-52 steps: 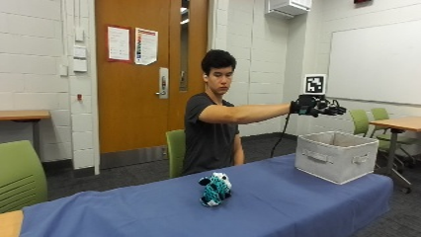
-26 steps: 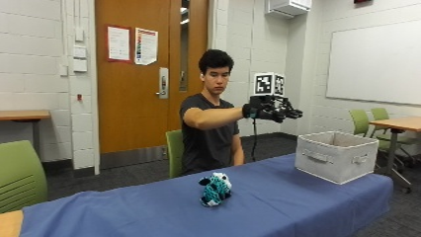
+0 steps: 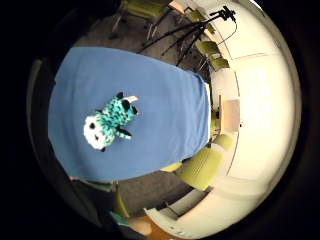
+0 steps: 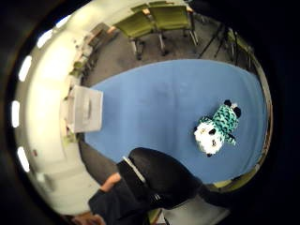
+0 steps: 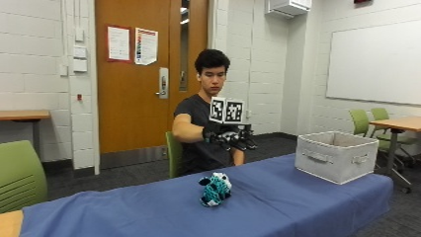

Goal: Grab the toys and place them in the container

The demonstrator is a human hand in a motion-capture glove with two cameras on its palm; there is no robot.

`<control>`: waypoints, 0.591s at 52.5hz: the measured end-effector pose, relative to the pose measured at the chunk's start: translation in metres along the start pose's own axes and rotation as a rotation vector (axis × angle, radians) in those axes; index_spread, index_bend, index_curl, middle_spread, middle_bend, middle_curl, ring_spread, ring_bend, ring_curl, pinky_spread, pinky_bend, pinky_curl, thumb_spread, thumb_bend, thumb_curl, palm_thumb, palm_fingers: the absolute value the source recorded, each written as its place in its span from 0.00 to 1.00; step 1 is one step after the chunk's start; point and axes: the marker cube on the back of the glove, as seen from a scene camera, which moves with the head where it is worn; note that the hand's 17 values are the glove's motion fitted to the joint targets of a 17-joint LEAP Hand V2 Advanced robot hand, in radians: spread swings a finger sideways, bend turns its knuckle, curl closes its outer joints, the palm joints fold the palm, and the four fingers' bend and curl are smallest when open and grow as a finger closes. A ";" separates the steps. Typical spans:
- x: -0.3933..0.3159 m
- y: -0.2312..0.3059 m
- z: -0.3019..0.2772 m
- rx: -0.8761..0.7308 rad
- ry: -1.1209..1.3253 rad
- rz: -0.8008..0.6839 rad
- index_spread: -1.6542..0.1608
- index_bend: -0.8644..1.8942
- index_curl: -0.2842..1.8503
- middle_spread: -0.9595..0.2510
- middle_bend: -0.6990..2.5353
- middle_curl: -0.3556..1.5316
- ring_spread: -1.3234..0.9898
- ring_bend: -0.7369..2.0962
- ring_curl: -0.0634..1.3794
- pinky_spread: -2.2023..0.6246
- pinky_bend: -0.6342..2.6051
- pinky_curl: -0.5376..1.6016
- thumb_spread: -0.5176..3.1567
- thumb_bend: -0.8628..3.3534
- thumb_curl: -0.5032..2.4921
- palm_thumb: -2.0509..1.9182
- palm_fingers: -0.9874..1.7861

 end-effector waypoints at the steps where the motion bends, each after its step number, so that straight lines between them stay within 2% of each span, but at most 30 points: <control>1: 0.002 0.000 0.005 -0.007 -0.003 0.003 0.75 0.36 0.28 0.65 0.27 0.38 0.43 0.35 0.25 0.76 0.42 0.41 0.39 0.18 0.23 0.49 0.32; 15: 0.024 0.007 0.089 -0.110 -0.061 0.025 0.73 0.40 0.29 0.64 0.26 0.36 0.45 0.31 0.23 0.77 0.40 0.41 0.37 0.18 0.23 0.47 0.32; 31: 0.043 0.021 0.142 -0.258 -0.062 0.049 0.72 0.41 0.32 0.66 0.24 0.32 0.50 0.30 0.18 0.78 0.45 0.42 0.35 0.17 0.22 0.47 0.28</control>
